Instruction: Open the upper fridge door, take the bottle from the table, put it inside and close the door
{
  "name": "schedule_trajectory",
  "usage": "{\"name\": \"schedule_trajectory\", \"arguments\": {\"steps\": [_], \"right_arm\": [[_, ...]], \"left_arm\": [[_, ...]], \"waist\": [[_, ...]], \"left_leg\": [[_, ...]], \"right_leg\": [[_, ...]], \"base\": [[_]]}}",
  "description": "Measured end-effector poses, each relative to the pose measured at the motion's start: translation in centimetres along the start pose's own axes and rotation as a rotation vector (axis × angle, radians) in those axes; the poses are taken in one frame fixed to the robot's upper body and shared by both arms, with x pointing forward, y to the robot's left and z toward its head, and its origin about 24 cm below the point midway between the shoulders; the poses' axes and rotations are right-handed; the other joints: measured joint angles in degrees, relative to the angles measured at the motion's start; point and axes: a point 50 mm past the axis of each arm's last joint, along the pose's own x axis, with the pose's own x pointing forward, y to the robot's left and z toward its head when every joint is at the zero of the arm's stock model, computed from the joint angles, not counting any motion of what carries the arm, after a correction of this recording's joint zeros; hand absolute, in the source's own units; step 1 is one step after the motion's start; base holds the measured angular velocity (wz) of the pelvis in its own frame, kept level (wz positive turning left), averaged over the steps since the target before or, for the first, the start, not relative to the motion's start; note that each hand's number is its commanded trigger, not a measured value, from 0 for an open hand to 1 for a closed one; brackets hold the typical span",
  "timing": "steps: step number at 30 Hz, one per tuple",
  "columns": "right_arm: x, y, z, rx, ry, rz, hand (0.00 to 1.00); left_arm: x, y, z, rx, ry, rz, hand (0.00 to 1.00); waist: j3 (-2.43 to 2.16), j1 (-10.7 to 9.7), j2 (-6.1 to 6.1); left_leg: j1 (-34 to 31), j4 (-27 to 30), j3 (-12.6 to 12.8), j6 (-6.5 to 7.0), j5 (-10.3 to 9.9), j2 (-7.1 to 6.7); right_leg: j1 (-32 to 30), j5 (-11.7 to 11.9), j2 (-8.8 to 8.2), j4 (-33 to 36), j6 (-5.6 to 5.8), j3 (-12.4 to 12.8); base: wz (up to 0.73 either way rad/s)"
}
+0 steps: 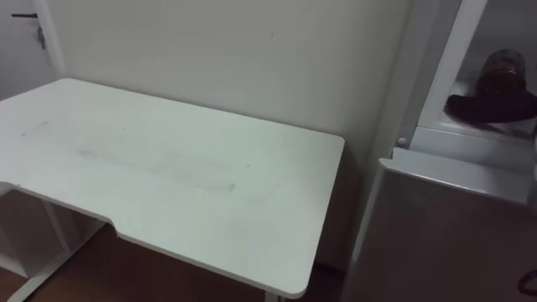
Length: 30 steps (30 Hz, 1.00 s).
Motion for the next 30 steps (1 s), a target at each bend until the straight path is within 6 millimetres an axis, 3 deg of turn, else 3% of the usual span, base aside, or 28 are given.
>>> {"name": "schedule_trajectory", "arguments": {"steps": [2,5,12,15,20,30], "right_arm": [[-0.2,0.2,0.4,0.015,-0.011,-0.005,0.00],[-0.5,0.6,1.1,0.035,-0.047,0.006,0.00],[-1.7,1.3,0.7,0.028,-0.074,0.056,0.00],[-1.6,0.7,0.9,0.057,-0.072,0.034,0.00],[-1.9,0.4,2.9,0.112,-0.143,0.016,0.00],[-4.0,0.3,3.8,0.157,-0.238,0.058,0.00]], "left_arm": [[-0.1,0.0,-0.5,0.001,0.014,-0.004,0.00],[-0.2,-0.2,-0.6,-0.006,0.016,-0.021,0.00],[0.1,0.1,0.2,-0.035,0.003,-0.004,0.00],[0.3,-0.1,0.7,-0.005,-0.005,-0.006,0.00],[0.4,-0.2,1.6,0.058,-0.033,0.001,0.00],[0.4,-0.9,2.3,0.075,-0.056,0.002,0.00]], "waist": [[-0.06,-0.99,-0.63],[-0.11,-1.84,-0.73],[-0.10,-4.20,-0.86],[-0.13,-4.69,-0.94],[-0.19,-5.03,-0.96],[-0.12,-6.45,-0.74]], "left_leg": [[1.13,-0.77,0.17,-0.02,-0.14,-0.07],[1.87,-0.81,0.72,0.00,-0.67,-0.02],[4.60,-1.16,1.20,0.38,-1.57,-0.37],[5.25,-1.28,1.23,0.56,-1.72,-0.56],[6.98,-1.84,2.67,0.65,-2.17,-0.40],[7.81,-1.45,4.57,0.81,-3.21,0.48]], "right_leg": [[1.18,-0.05,-0.02,-0.96,0.08,0.01],[1.74,-0.22,0.05,-0.98,0.22,0.10],[4.65,-0.70,-0.35,-1.77,0.78,0.12],[5.17,-0.87,-0.28,-1.74,1.07,0.74],[5.84,-0.84,-0.02,-1.73,1.14,3.26],[6.18,-0.85,-0.09,-0.94,1.22,3.46]], "base": [[-0.02],[-0.08],[-0.01],[-0.02],[-0.18],[-0.09]]}}
